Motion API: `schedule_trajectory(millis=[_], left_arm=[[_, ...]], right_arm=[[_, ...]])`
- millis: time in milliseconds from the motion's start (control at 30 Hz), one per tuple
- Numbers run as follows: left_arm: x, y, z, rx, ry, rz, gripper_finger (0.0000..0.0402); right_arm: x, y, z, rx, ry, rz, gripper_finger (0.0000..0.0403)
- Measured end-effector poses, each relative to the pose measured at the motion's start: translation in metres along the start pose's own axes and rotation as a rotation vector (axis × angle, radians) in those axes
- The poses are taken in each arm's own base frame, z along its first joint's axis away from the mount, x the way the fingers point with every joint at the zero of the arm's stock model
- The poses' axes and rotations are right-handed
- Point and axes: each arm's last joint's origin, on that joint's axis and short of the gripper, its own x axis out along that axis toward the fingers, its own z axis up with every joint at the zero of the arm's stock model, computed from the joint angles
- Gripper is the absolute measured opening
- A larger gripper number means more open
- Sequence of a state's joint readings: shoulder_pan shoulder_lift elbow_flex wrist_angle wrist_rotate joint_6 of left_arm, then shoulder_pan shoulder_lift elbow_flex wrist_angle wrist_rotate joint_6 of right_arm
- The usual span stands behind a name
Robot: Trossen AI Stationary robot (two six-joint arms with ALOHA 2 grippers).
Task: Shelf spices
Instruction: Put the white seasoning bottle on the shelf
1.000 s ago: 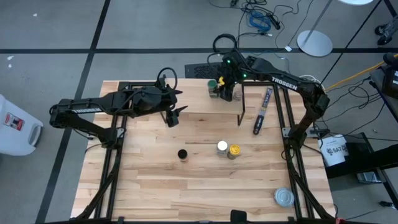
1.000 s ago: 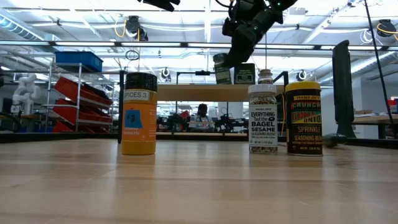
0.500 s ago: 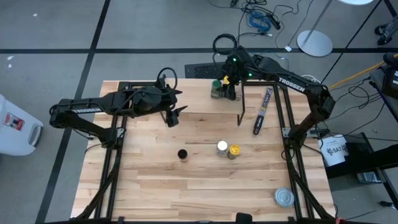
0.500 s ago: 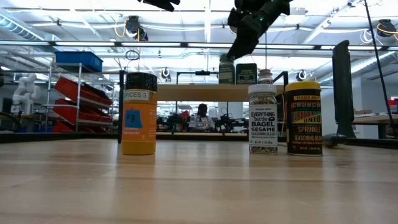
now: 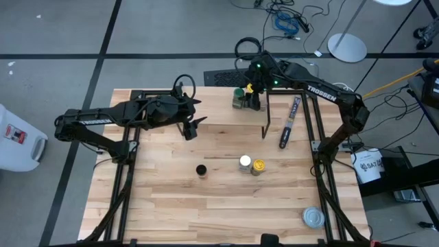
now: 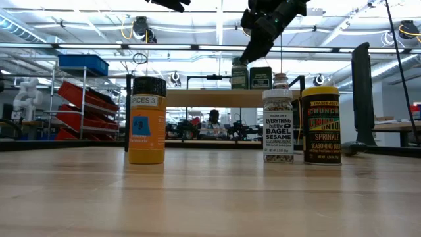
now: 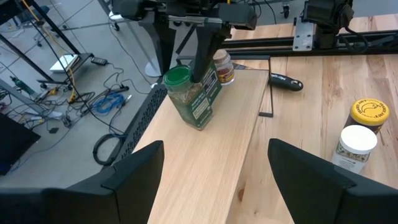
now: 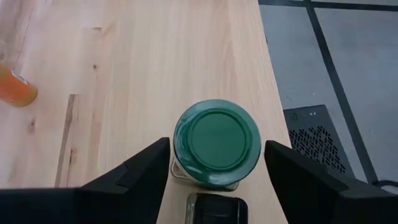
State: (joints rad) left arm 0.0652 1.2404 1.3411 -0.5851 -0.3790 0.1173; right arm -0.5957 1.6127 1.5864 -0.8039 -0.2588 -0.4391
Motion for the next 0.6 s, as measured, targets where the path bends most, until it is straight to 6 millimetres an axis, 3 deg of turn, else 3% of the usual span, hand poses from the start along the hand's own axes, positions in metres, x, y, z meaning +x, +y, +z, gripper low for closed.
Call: schedule_trajectory(millis=[333,600], left_arm=[[0.0,0.0,0.0,0.0,0.0,0.0,0.0297],[0.0,0.0,0.0,0.0,0.0,0.0,0.0297]], right_arm=[[-0.003,0.0,-0.002,-0.017,0.024,-0.021,0.0247],[-0.042,0.008,0.005,-0.011,-0.031,-0.088,0.0247]])
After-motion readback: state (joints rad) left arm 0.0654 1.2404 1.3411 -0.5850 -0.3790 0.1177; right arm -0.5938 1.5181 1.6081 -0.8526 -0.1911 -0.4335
